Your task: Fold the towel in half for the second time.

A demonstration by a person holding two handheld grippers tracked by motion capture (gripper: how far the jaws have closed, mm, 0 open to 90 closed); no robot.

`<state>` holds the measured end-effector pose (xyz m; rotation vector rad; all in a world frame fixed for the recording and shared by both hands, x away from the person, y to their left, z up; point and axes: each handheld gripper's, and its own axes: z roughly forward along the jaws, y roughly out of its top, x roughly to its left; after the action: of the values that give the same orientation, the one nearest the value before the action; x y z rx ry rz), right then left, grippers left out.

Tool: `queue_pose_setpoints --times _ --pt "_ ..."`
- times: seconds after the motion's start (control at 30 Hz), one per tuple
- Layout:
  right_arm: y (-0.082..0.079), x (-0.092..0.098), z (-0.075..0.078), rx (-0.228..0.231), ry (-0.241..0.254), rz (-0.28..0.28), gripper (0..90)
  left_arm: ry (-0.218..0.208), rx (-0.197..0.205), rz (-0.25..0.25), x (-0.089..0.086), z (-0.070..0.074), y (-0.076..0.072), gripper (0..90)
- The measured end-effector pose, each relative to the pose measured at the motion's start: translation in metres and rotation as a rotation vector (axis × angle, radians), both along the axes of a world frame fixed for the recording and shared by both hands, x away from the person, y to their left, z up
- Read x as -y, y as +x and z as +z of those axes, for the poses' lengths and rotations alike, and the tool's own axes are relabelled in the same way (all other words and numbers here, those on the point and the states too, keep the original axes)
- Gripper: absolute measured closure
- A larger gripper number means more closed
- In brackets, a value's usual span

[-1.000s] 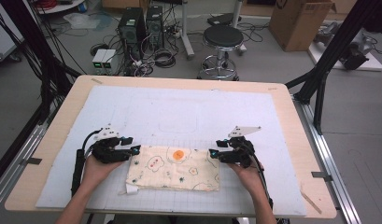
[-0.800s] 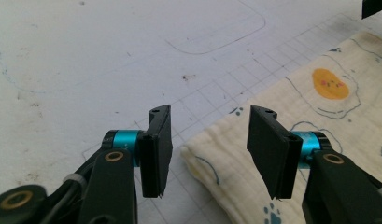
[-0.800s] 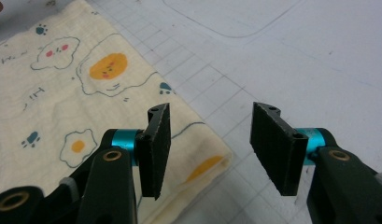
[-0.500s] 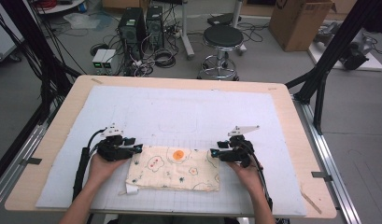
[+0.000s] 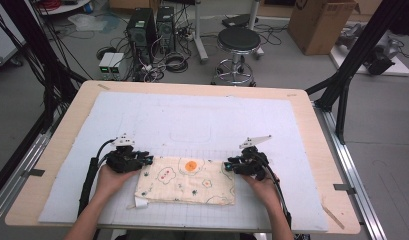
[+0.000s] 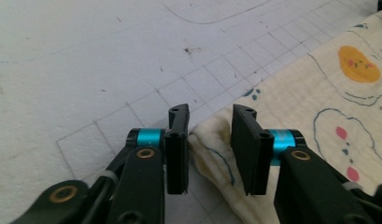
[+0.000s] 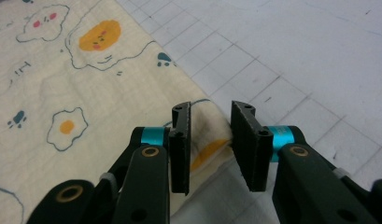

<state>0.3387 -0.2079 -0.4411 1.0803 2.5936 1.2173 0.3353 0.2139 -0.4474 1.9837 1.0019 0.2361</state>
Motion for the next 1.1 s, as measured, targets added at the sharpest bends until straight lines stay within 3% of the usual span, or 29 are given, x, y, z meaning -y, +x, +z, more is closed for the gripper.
queue_pose_setpoints --times 0.27,0.47,0.7,0.87,1.03,1.1 --pt "0.000 0.000 0.000 -0.005 -0.006 0.007 81.8 0.006 0.004 -0.010 0.001 0.000 -0.001 82.2" --pt "0.000 0.000 0.001 -0.019 0.010 0.019 84.0 -0.001 0.017 -0.010 -0.001 0.004 -0.003 83.4" --pt "-0.002 0.003 0.011 0.007 0.048 0.024 84.5 -0.042 0.041 0.018 -0.004 0.010 -0.002 83.6" --pt "0.004 0.003 0.017 0.033 0.041 0.020 84.6 -0.056 0.071 0.050 -0.006 0.016 0.002 83.7" --pt "0.016 0.005 0.017 0.002 0.063 -0.004 84.7 -0.048 0.070 0.066 -0.004 0.018 0.013 83.8" --pt "0.022 0.004 0.020 0.013 0.052 -0.014 84.7 -0.045 0.082 0.074 -0.002 0.020 0.018 83.8"
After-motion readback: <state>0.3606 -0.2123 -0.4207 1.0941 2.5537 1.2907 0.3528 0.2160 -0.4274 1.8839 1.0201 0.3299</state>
